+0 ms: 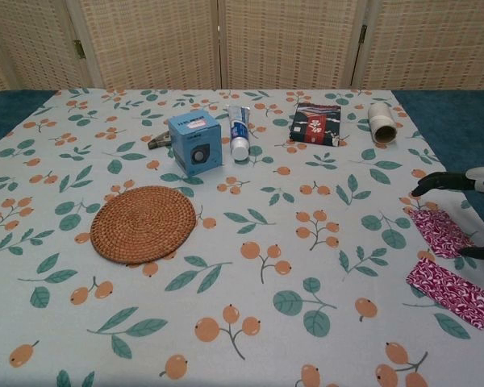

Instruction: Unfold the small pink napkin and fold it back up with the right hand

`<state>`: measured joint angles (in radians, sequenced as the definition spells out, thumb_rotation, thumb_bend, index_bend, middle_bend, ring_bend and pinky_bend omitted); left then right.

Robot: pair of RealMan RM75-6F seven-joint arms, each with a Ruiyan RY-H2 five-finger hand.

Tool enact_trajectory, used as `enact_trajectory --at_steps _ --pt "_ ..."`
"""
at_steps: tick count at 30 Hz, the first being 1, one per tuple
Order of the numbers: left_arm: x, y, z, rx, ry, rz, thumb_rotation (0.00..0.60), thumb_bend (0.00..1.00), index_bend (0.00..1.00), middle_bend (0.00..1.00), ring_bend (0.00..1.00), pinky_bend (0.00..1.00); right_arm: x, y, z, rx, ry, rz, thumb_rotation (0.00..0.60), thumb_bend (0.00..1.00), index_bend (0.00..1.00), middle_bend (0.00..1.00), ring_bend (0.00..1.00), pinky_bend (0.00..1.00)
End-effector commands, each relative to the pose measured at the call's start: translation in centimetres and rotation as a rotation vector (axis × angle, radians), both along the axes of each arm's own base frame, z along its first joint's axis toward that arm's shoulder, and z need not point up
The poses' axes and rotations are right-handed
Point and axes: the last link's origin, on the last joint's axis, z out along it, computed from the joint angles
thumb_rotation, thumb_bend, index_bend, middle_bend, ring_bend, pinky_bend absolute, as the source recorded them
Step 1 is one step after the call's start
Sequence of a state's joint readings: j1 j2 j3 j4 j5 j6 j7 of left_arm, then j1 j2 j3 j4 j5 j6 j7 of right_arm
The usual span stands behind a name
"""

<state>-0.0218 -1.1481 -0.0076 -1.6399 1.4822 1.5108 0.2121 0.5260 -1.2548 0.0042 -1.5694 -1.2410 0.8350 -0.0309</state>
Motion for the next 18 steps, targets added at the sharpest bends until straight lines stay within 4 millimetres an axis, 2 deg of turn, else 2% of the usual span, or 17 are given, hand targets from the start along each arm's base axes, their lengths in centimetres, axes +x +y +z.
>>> enact_trajectory --at_steps 1,8,18 --pt "0.0 0.0 0.0 -0.002 -0.001 0.000 0.600 0.17 0.11 0.00 0.06 0.00 0.6 1.6 0.3 0.023 -0.004 0.046 0.592 0.32 0.11 0.05 0.00 0.00" --pt "0.1 0.0 0.1 0.001 0.000 -0.004 0.600 0.17 0.11 0.00 0.06 0.00 0.2 4.5 0.2 0.104 0.062 0.165 0.590 0.32 0.13 0.05 0.00 0.00" --pt "0.5 -0.1 -0.1 -0.007 0.000 -0.006 0.600 0.17 0.11 0.00 0.06 0.00 -0.1 4.9 -0.2 0.144 0.168 0.283 0.591 0.32 0.13 0.05 0.00 0.00"
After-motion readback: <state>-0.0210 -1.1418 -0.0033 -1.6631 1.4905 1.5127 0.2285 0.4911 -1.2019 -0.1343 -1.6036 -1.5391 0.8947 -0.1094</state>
